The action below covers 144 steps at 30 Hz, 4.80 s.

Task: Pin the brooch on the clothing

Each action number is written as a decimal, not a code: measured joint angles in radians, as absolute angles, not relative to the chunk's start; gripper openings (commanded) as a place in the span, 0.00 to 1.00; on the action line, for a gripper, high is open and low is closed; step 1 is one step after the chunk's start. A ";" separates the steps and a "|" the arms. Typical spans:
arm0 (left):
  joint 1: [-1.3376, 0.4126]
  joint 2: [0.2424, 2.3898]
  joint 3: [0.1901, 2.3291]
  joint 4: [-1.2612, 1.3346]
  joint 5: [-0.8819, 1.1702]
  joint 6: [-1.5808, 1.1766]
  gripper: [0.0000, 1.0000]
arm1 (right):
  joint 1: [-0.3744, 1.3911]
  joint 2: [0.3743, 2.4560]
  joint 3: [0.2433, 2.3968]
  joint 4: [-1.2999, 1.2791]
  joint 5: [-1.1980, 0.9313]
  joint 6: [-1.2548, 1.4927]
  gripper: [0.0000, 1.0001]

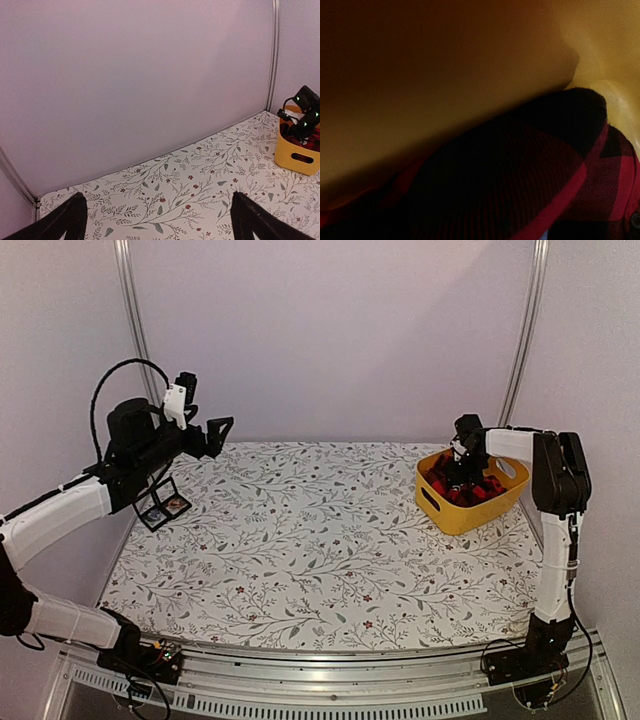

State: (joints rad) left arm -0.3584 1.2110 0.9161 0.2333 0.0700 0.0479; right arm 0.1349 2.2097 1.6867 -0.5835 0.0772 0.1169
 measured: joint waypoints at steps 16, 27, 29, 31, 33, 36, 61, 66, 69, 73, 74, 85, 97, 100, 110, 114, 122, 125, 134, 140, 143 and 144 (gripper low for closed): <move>-0.363 1.211 0.916 0.210 0.097 0.026 1.00 | 0.224 1.739 1.984 -0.522 0.191 0.057 0.00; -0.364 1.164 0.905 0.202 0.012 0.032 1.00 | 0.762 1.707 1.965 0.053 -0.295 -0.147 0.00; -0.364 1.135 0.894 0.200 -0.010 0.036 1.00 | 0.752 1.761 1.948 0.062 -0.279 -0.137 0.00; -0.364 1.104 0.879 0.200 -0.027 0.044 1.00 | 0.741 1.800 1.893 0.063 -0.266 -0.125 0.01; -0.364 1.076 0.860 0.199 -0.038 0.053 1.00 | 0.733 1.840 1.803 0.051 -0.278 -0.108 0.46; -0.364 1.046 0.817 0.205 -0.038 0.060 1.00 | 0.728 1.901 1.687 -0.003 -0.327 -0.079 0.99; -0.364 1.074 0.740 0.215 0.023 0.045 1.00 | 0.352 1.598 0.899 -0.221 0.190 0.248 0.94; -0.364 1.085 0.754 0.215 0.034 0.052 1.00 | 0.257 1.457 0.862 -0.295 0.296 0.312 0.89; -0.364 1.096 0.761 0.215 0.042 0.053 1.00 | 0.236 1.424 0.873 -0.348 0.304 0.318 0.82; -0.364 1.107 0.763 0.214 0.049 0.054 1.00 | 0.255 1.411 0.979 -0.449 0.197 0.268 0.77; -0.364 1.111 0.764 0.213 0.050 0.054 1.00 | 0.259 1.411 1.024 -0.472 0.167 0.252 0.77; -0.364 1.124 0.782 0.203 0.068 0.060 1.00 | 0.194 1.726 1.631 -0.524 0.140 0.304 0.73; -0.364 1.113 0.782 0.197 0.068 0.075 1.00 | 0.101 1.812 1.529 -0.638 0.211 0.316 0.68; -0.364 1.135 0.783 0.195 0.071 0.078 1.00 | 0.048 1.757 1.473 -0.653 0.274 0.315 0.71; -0.364 1.164 0.783 0.181 0.090 0.079 1.00 | -0.186 1.614 1.313 -0.614 0.337 0.356 0.85; -0.364 1.164 0.783 0.172 0.096 0.079 1.00 | -0.186 1.671 1.330 -0.562 0.303 0.386 0.82; -0.364 1.159 0.783 0.159 0.096 0.086 1.00 | -0.177 1.813 1.351 -0.522 0.244 0.414 0.40; -0.364 1.158 0.783 0.158 0.095 0.087 1.00 | -0.178 1.827 1.351 -0.520 0.210 0.405 0.17; -0.364 1.158 0.783 0.153 0.097 0.088 1.00 | -0.178 1.913 1.507 -0.548 0.112 0.252 0.00; -0.364 1.158 0.785 0.149 0.093 0.093 1.00 | -0.173 2.102 1.803 -0.565 0.124 0.068 0.00; -0.364 1.158 0.791 0.142 0.090 0.097 1.00 | -0.176 2.176 1.913 -0.571 0.126 -0.030 0.00; -0.364 1.158 0.794 0.139 0.089 0.097 1.00 | -0.176 2.196 1.940 -0.569 0.126 -0.072 0.00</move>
State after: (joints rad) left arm -0.3637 1.1584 0.7944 0.1387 0.0891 0.0971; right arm -0.1761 2.1960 1.9404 -0.5690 0.1257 -0.0715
